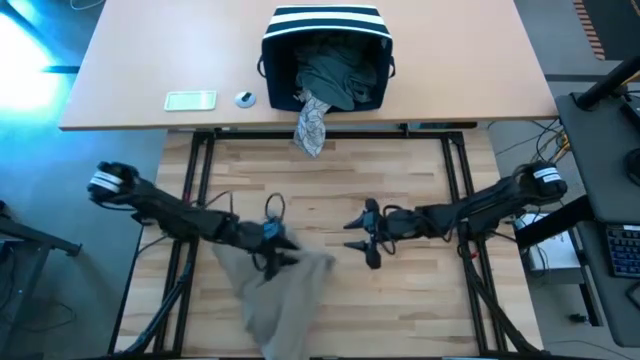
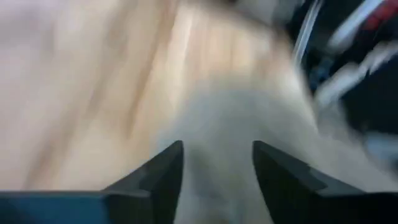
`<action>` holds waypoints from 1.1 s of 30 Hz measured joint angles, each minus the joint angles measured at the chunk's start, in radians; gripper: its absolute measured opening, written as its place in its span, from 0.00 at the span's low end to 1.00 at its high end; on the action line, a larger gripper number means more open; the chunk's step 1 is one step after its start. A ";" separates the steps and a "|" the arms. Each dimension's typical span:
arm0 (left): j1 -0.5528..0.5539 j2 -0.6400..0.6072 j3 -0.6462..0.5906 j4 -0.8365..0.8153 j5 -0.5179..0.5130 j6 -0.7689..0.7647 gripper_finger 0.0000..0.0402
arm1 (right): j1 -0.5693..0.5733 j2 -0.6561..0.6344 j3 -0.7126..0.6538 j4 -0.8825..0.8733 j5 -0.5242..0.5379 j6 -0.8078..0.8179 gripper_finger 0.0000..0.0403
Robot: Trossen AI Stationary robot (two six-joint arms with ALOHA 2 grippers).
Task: Fold Laundry from Bin
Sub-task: Fold the brown shorts from the blue laundry basket
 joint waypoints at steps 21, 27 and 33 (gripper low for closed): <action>0.012 -0.271 0.337 -0.683 -0.425 0.286 0.14 | 0.106 0.337 0.236 -0.214 -0.012 -0.070 0.58; -0.154 -0.424 0.182 -0.613 -0.576 0.131 0.14 | 0.091 0.522 0.408 -0.351 0.193 -0.099 0.51; -0.264 -0.474 0.053 -0.547 -0.613 0.070 0.14 | 0.055 0.573 0.576 -0.669 0.377 -0.117 0.11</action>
